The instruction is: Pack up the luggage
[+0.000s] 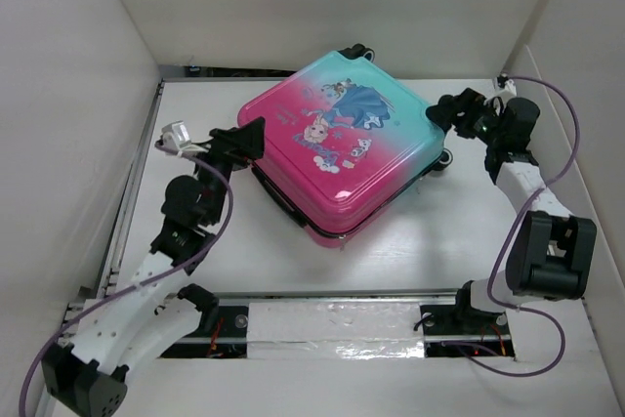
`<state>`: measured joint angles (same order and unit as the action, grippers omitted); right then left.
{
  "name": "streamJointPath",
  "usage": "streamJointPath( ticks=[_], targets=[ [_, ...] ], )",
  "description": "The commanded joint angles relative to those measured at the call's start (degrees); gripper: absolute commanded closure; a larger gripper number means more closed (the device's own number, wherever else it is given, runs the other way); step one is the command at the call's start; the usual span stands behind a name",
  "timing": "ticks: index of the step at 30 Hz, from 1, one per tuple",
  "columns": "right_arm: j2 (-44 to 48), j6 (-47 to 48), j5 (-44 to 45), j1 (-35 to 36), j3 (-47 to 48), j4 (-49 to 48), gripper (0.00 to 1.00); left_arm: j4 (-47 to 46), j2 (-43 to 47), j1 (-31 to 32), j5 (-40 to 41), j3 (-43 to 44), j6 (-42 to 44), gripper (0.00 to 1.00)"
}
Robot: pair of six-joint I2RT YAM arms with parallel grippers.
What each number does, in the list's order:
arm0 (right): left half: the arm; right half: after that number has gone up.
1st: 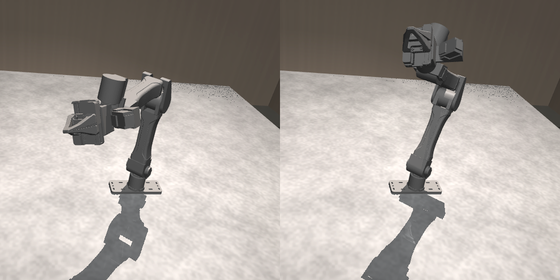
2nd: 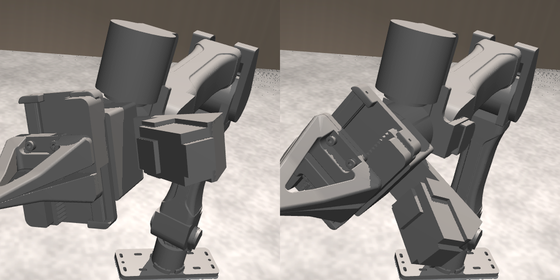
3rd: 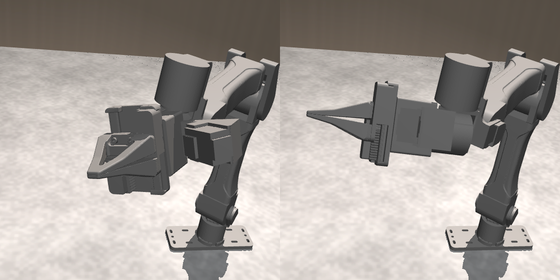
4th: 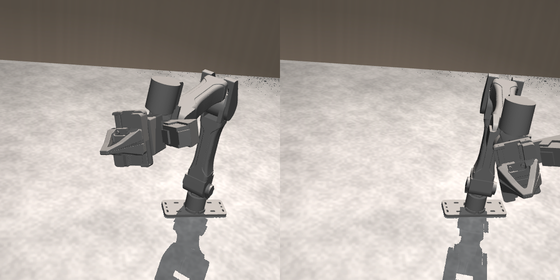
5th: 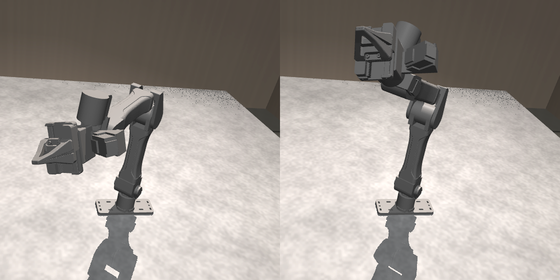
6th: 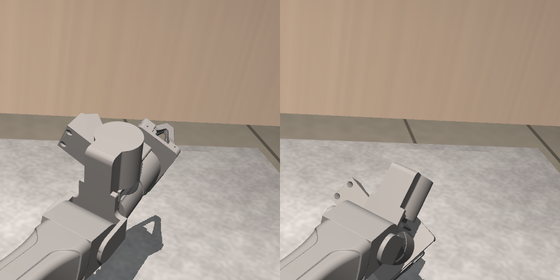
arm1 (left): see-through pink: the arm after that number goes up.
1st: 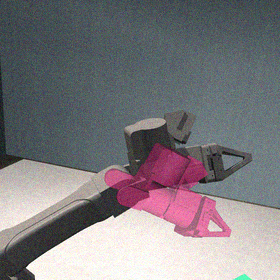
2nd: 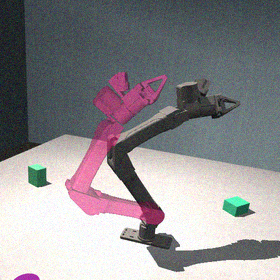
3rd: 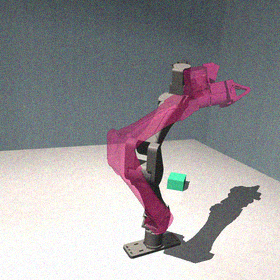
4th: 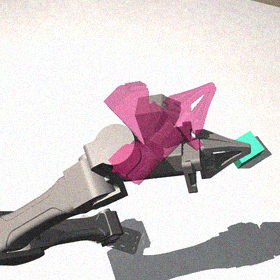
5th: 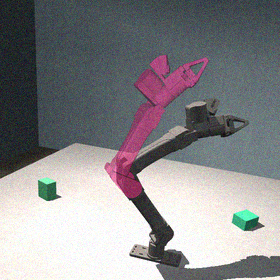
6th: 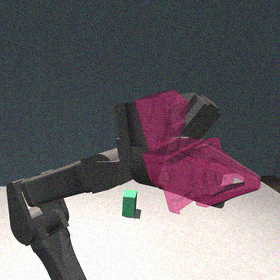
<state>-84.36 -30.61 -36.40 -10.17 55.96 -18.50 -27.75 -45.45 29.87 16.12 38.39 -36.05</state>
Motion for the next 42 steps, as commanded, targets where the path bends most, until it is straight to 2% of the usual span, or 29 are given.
streamJointPath(
  ticks=[1,4,8,10,13,15,19,22,24,26,27,29,30,32,33,35,37,38,41,42],
  targets=[
    [2.2,5.4,0.5,-1.4,3.1,-4.2,0.0,-1.9,3.4,-0.4,0.9,-4.0,0.1,0.04],
    [-3.4,3.5,-3.6,-2.7,5.6,-5.1,0.0,1.3,4.2,-0.4,0.0,-5.3,-1.1,0.08],
    [-5.5,4.6,-0.5,-5.1,7.9,-2.2,0.0,3.7,7.9,-0.4,2.1,-10.8,-3.0,0.2],
    [-3.6,5.8,5.0,-5.1,7.7,1.5,0.0,7.0,8.8,-0.4,3.5,-13.9,-3.8,0.25],
    [-2.2,6.4,11.5,-6.7,4.8,2.7,0.0,11.6,10.4,-1.6,5.0,-17.7,-6.7,0.33],
    [-1.9,4.2,9.7,-8.3,0.8,-1.2,0.0,13.1,12.6,-2.7,2.7,-20.3,-7.7,0.36],
    [3.2,1.2,8.2,-10.7,-6.0,-6.1,0.0,16.7,16.1,-2.7,-0.6,-23.2,-8.4,0.48],
    [9.9,2.3,8.6,-12.0,-7.0,-2.8,0.0,17.3,16.6,-2.7,-5.0,-24.4,-8.7,0.48],
    [16.5,3.8,9.3,-12.0,-7.9,0.1,0.02,16.2,15.5,-2.7,-10.0,-25.0,-8.9,0.45],
    [21.8,5.9,10.2,-10.6,-10.7,2.1,0.11,13.5,13.3,-2.7,-14.2,-25.6,-9.6,0.39],
    [27.5,7.1,10.4,-7.6,-12.1,3.6,0.34,12.5,12.6,-2.7,-15.0,-25.8,-9.6,0.37],
    [33.1,11.8,11.4,-3.4,-15.3,7.3,0.55,9.5,10.4,-2.7,-17.4,-25.9,-9.7,0.36],
    [35.7,13.5,11.9,-0.8,-16.2,11.6,0.72,8.6,9.7,-2.7,-18.1,-25.9,-9.7,0.37],
    [43.2,17.6,11.3,7.2,-19.5,15.1,0.8,8.1,7.3,-2.7,-18.4,-25.5,-9.7,0.42],
    [45.7,18.5,11.5,9.8,-20.4,20.6,0.9,8.2,6.9,-2.7,-18.4,-25.4,-9.5,0.43],
    [53.0,19.9,11.0,17.2,-22.8,23.5,0.94,8.0,6.0,-2.7,-17.7,-25.9,-9.4,0.5],
    [57.1,20.5,13.3,22.3,-24.7,28.9,0.97,7.6,5.6,-2.7,-17.0,-26.9,-9.7,0.53],
    [60.0,20.2,14.2,27.7,-25.4,29.7,0.97,7.1,5.4,-2.7,-16.7,-27.2,-9.9,0.53],
    [61.6,18.1,19.0,36.7,-28.4,31.8,0.95,5.0,2.9,-3.2,-16.6,-27.7,-10.7,0.52],
    [61.4,17.7,20.6,43.2,-29.2,30.5,0.89,4.3,2.0,-3.2,-16.6,-27.2,-10.9,0.51]
  ],
)
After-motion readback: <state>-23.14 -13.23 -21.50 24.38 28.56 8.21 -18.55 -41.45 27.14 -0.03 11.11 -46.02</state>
